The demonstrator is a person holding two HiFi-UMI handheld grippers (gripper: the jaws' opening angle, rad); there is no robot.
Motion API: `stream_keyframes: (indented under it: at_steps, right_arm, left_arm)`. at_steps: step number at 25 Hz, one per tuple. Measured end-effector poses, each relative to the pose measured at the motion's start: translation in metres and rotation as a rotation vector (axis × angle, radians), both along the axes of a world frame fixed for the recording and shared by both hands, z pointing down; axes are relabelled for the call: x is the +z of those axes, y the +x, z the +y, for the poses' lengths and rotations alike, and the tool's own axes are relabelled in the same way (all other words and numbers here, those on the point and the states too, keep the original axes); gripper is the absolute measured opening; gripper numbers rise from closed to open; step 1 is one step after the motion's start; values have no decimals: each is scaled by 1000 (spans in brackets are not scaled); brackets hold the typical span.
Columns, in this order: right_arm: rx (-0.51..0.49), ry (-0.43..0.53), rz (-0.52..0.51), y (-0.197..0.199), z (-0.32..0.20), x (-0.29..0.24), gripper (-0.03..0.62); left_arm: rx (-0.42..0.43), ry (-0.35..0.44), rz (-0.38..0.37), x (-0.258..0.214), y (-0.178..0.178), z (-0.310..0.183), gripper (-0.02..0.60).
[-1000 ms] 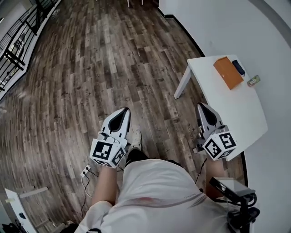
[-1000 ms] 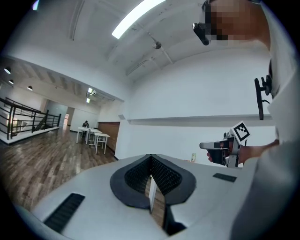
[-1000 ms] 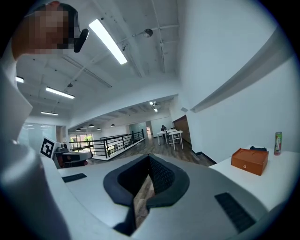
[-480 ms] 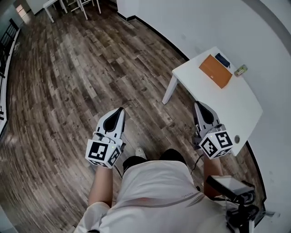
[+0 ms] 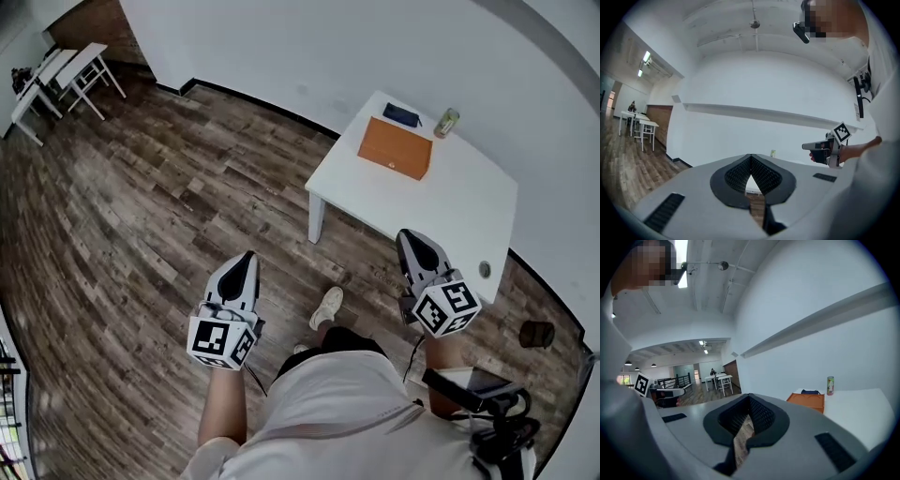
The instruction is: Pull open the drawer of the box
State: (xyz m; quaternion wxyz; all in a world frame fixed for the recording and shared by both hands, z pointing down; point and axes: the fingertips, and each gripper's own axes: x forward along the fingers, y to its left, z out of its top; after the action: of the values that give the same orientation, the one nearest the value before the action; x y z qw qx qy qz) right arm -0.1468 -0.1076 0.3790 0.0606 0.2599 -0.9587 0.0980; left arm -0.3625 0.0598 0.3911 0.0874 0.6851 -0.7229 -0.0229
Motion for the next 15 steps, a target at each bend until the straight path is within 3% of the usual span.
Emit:
stream_keyframes:
  at_steps: [9, 15]
  right_arm:
    - [148, -11, -24, 3, -120, 11, -2]
    - [207, -17, -13, 13, -199, 12, -2]
  left_arm:
    - [169, -26, -18, 1, -11, -152, 11]
    - [249, -28, -11, -1, 0, -246, 11]
